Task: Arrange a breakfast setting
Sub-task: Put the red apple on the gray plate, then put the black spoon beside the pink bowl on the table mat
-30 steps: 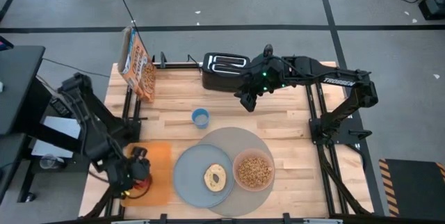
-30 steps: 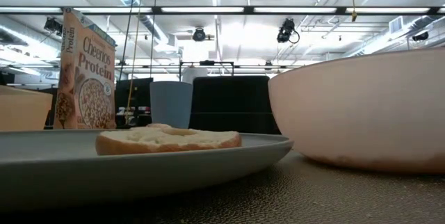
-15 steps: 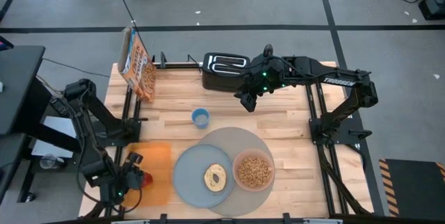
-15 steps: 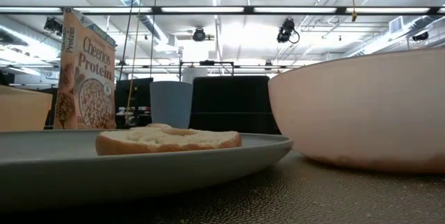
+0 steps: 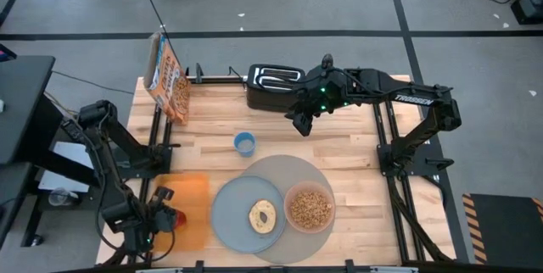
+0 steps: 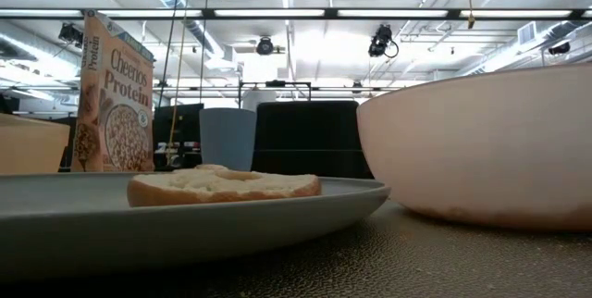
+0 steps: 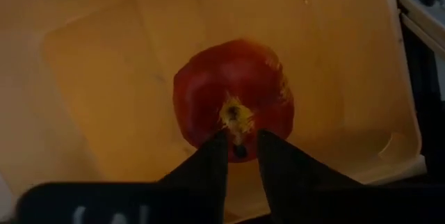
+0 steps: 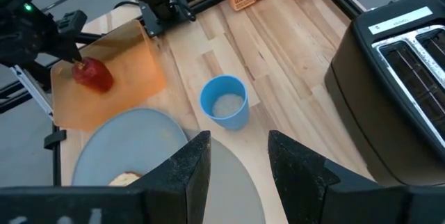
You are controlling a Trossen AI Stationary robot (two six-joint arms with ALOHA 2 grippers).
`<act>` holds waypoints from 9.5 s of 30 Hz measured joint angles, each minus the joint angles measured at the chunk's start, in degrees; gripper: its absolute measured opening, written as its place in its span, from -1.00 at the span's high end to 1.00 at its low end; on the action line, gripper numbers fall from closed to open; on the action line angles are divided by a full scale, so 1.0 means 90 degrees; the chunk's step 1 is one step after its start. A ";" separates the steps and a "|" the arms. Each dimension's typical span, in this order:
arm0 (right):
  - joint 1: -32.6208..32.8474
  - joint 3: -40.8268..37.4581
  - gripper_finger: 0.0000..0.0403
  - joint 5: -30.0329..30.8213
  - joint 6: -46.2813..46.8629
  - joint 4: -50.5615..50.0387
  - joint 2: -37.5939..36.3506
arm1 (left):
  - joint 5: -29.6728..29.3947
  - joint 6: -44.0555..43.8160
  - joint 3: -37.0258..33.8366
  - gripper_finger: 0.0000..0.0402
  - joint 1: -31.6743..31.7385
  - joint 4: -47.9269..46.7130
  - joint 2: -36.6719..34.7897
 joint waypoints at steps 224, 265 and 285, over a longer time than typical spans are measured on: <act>-0.6193 -0.0002 0.97 -0.3270 -0.3866 -0.1288 0.1231 | 0.0694 0.2367 -0.0104 0.26 0.8296 0.5961 -0.2261; -0.5202 -0.0266 0.22 -0.1397 -0.4267 -0.1805 0.0843 | 0.0791 0.2255 -0.0104 0.26 0.8293 0.5924 -0.2259; -0.5180 -0.1299 0.25 -0.1078 -0.4143 -0.1035 0.0847 | 0.0789 0.2248 -0.0104 0.26 0.8295 0.5929 -0.2259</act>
